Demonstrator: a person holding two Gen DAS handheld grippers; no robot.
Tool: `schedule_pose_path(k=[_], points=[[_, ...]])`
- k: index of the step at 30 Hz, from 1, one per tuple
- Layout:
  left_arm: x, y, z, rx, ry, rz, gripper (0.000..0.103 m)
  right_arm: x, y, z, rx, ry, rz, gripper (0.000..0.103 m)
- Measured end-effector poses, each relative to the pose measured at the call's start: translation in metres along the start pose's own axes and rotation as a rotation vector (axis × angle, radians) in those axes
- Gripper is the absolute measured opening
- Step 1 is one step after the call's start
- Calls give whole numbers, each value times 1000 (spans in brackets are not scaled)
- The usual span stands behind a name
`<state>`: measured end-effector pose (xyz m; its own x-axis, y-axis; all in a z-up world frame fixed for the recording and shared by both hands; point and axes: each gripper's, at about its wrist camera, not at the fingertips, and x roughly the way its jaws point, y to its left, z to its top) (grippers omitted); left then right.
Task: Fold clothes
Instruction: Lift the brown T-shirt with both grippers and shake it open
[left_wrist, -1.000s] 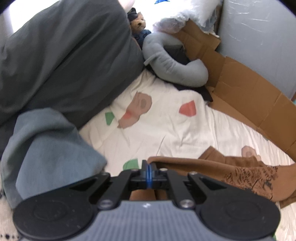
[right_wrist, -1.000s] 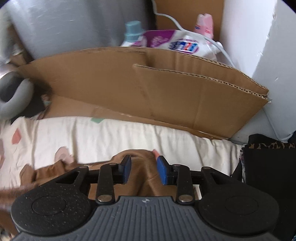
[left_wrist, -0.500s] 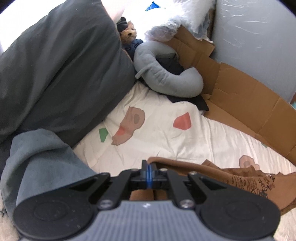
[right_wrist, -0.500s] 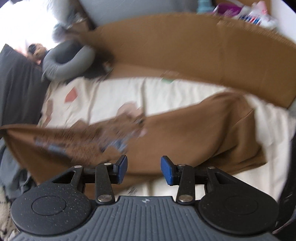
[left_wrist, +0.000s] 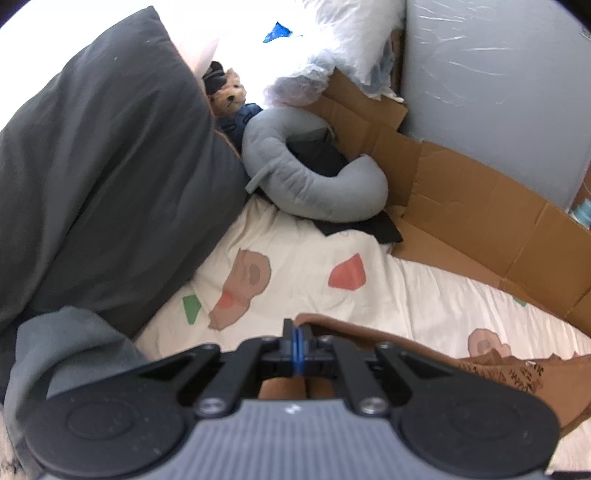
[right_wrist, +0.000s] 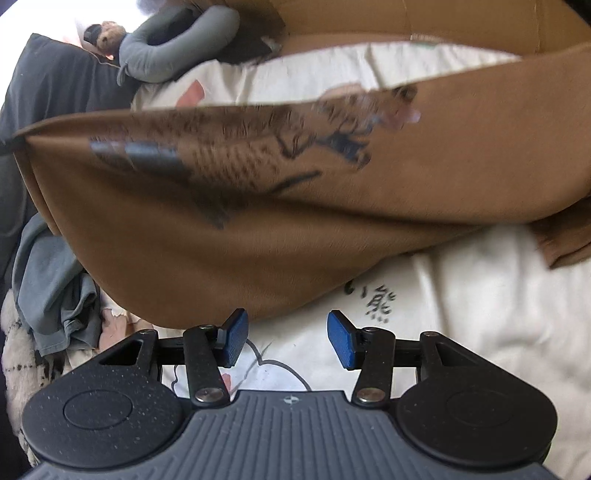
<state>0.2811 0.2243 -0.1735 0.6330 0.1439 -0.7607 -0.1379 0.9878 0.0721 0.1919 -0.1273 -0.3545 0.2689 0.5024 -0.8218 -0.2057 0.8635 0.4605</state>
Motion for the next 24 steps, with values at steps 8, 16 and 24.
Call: schedule_pose_path(k=[8,16,24], points=[[20,-2,8,13,-2,-4,1,45,4,1,62,28,35,60],[33,8,1,-9,16,1,1,56,6,8,99,19,40,48],[26,5,-3,15,18,2,1,39,3,14,62,54,21,0]])
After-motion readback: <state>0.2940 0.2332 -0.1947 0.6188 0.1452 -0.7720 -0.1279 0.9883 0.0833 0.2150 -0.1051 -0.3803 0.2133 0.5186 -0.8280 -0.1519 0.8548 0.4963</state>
